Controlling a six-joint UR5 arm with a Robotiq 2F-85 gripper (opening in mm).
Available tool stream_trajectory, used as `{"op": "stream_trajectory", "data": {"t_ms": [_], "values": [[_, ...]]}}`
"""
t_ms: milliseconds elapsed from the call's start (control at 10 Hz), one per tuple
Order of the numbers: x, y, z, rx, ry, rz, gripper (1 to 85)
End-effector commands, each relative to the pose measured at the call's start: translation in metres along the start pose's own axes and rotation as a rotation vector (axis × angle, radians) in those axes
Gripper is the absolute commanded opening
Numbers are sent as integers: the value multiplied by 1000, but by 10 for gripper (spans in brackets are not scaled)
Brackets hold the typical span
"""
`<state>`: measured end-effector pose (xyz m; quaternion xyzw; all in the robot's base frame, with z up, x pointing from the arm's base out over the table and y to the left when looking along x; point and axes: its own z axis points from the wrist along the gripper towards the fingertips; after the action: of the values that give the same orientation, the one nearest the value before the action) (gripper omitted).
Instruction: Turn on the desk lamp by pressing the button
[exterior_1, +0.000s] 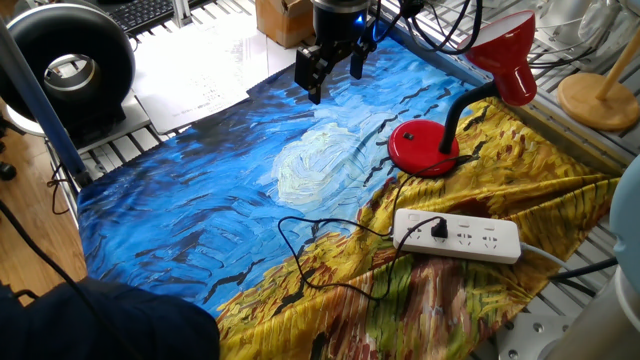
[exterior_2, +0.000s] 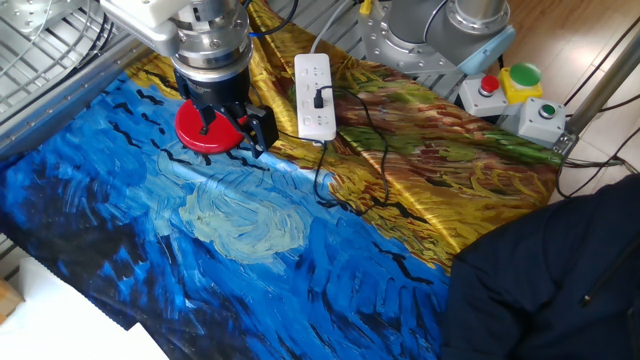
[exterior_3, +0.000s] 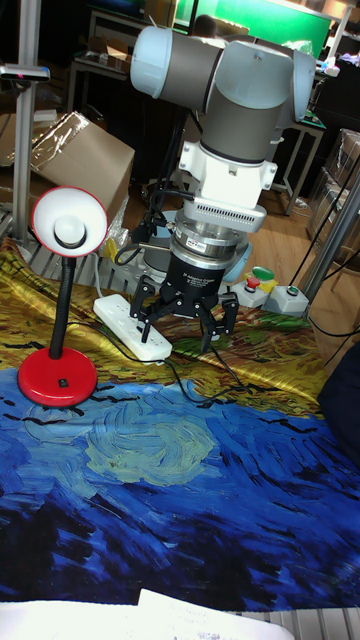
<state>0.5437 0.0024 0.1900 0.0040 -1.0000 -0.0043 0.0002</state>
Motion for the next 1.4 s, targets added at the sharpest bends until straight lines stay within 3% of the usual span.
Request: {"op": "stream_trajectory", "data": {"t_ms": [0, 100, 200, 600, 800, 900, 1100, 1200, 1300], "values": [[0, 2, 0, 0, 0, 0, 840], [-4, -60, -8, 249, 2, -137, 13], [-4, -52, -6, 232, -4, -105, 13], [-5, -54, -7, 242, -3, -114, 13], [-2, -47, 2, 170, 10, -138, 13], [-3, -54, 8, 161, 2, -185, 13], [-16, -91, 8, 215, -31, -324, 13], [-14, -105, 2, 231, -12, -383, 13], [-15, -103, 0, 234, -3, -414, 13]]}}
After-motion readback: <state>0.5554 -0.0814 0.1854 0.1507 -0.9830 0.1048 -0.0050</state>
